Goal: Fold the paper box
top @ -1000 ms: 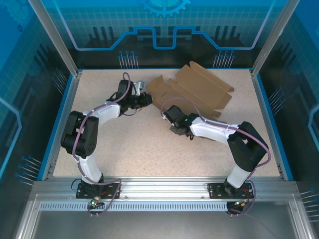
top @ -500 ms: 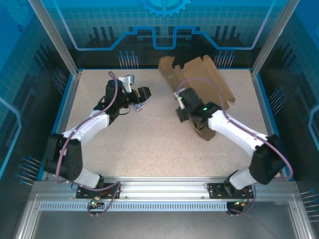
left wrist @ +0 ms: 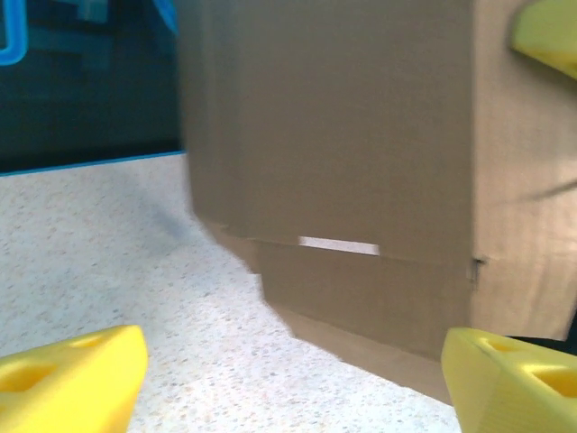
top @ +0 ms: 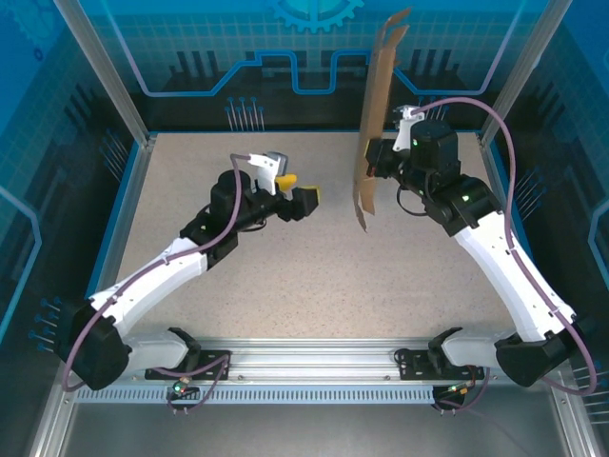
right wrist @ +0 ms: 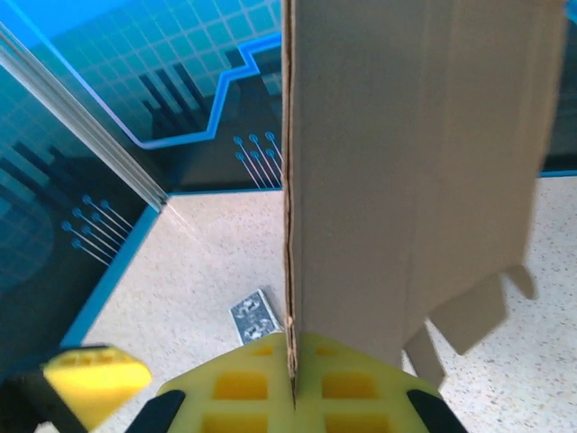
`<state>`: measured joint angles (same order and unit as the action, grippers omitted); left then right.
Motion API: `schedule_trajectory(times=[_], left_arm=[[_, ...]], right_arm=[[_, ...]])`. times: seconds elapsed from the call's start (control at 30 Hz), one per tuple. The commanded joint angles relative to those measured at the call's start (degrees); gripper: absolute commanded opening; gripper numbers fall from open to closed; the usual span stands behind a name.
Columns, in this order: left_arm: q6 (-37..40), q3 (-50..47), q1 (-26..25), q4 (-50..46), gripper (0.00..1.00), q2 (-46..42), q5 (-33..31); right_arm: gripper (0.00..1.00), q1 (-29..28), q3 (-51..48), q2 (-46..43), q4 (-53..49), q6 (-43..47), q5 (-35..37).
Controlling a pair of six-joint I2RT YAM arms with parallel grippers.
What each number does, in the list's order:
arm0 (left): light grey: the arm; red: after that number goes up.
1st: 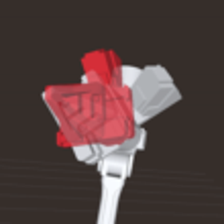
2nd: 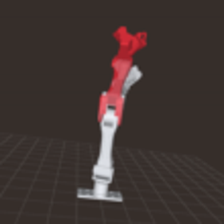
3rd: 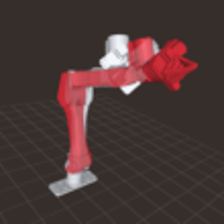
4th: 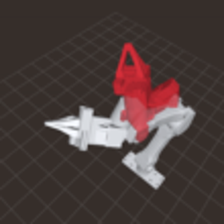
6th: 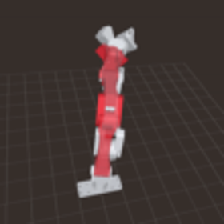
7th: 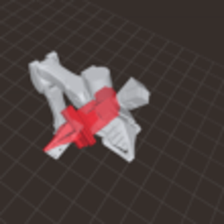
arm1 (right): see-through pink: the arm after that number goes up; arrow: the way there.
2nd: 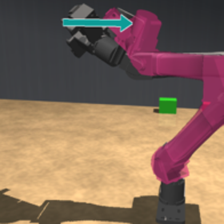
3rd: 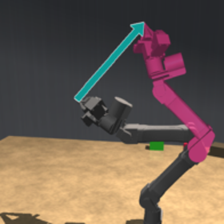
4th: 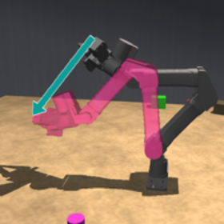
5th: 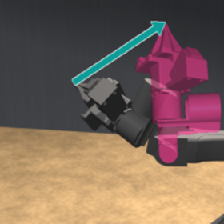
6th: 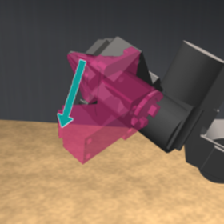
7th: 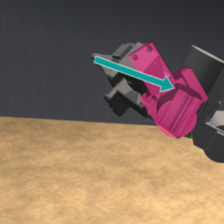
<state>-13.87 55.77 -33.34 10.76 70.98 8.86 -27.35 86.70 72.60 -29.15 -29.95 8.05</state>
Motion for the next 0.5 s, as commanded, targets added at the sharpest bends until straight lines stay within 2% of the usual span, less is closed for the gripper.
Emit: schedule_trajectory(times=[0.0, 0.33, 0.47], left_arm=[[10.55, 2.31, -4.67, -0.54, 0.90, -2.73, -3.56], [32.15, 6.42, -17.64, -2.58, 0.96, 2.42, -18.46], [42.10, 8.17, -20.74, 0.22, 0.98, 6.42, -27.99]], right_arm=[[0.01, -0.15, 1.00, -0.84, 3.13, -6.16, -0.21], [0.01, -2.50, -0.90, -1.33, 9.53, -13.28, 1.94], [0.01, -2.79, -0.98, -0.91, 10.41, -15.12, 1.11]])
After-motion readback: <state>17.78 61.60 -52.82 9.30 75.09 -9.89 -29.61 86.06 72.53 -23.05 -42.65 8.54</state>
